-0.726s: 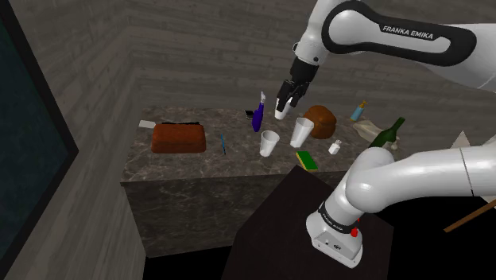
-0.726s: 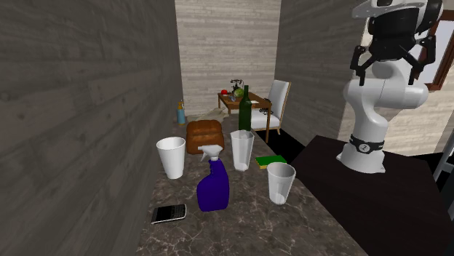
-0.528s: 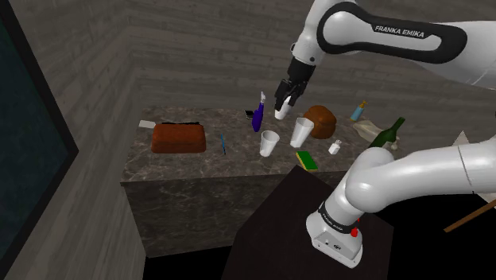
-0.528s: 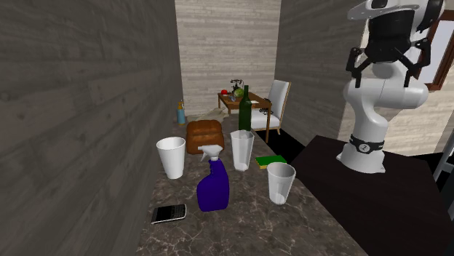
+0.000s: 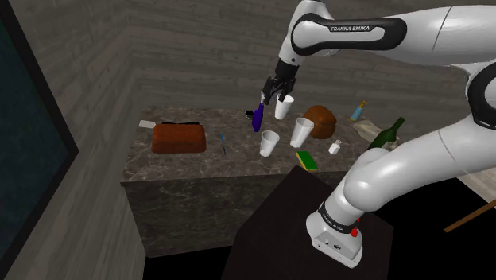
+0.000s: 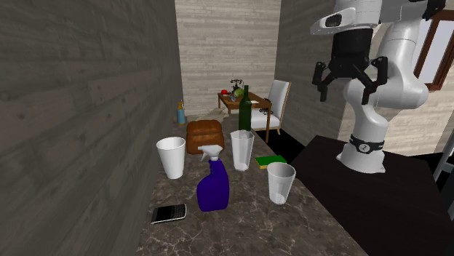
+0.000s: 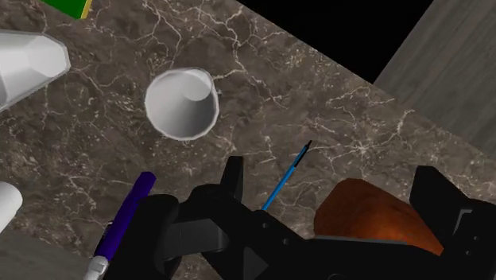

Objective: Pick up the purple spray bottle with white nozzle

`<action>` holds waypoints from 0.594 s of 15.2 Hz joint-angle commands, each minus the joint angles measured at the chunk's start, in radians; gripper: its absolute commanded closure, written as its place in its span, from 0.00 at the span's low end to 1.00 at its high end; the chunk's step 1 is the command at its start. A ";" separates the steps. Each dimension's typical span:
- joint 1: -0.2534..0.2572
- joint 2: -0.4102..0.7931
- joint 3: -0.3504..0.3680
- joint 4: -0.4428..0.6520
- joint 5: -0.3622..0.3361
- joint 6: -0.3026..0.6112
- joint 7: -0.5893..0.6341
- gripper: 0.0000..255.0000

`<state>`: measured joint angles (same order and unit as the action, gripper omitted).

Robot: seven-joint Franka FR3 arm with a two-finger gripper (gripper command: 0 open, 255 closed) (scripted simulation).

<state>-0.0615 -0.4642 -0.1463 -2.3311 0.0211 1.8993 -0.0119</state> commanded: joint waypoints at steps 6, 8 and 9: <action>-0.036 0.238 -0.055 0.126 -0.003 0.112 -0.002 0.00; -0.046 0.307 -0.071 0.173 0.003 0.133 -0.006 0.00; -0.052 0.341 -0.079 0.198 0.006 0.142 -0.008 0.00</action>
<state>-0.1076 -0.1578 -0.2171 -2.1573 0.0248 2.0306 -0.0177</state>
